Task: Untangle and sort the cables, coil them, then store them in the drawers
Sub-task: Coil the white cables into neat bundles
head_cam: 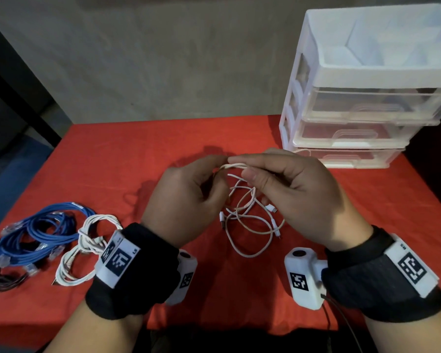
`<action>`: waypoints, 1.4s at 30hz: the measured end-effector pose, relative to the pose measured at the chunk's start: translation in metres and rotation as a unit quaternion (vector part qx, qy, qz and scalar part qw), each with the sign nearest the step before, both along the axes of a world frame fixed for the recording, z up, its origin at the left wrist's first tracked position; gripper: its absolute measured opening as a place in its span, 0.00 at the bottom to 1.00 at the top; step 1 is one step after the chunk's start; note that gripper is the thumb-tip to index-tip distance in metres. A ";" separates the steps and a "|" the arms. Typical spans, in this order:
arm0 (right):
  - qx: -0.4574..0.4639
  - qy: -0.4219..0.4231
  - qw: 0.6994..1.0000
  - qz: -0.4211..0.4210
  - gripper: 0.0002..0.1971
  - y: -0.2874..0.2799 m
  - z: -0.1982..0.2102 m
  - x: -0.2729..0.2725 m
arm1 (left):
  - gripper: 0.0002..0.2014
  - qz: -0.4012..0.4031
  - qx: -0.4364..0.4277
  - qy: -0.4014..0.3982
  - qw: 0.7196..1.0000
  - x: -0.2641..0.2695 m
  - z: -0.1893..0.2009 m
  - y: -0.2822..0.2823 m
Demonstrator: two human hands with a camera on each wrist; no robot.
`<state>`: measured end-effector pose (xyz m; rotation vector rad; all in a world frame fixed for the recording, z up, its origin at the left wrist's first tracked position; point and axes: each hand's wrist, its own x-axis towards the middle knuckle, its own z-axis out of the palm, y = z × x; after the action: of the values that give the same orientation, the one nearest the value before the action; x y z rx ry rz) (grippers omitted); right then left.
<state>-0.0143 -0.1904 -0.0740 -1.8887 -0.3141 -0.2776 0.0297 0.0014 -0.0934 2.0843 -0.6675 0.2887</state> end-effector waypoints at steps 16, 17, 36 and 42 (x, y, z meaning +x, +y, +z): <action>-0.058 -0.027 0.998 0.009 0.05 -0.007 0.002 0.004 | 0.20 -0.127 -0.179 0.361 0.906 -0.009 0.013 -0.008; -0.051 -0.021 0.998 0.012 0.05 -0.007 0.002 0.003 | 0.19 -0.135 -0.175 0.370 0.903 -0.009 0.014 -0.007; -0.038 0.046 0.995 -0.077 0.07 -0.013 -0.005 0.009 | 0.12 -0.129 -0.346 0.486 0.792 -0.008 0.035 -0.006; -0.090 0.139 0.986 -0.021 0.09 -0.007 -0.017 0.007 | 0.12 -0.114 -0.524 0.497 0.683 -0.005 0.042 0.001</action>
<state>-0.0070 -0.1978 -0.0910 -2.0841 -0.1120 -0.0123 0.0245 0.0028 -0.0510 0.7609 0.0097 -0.5157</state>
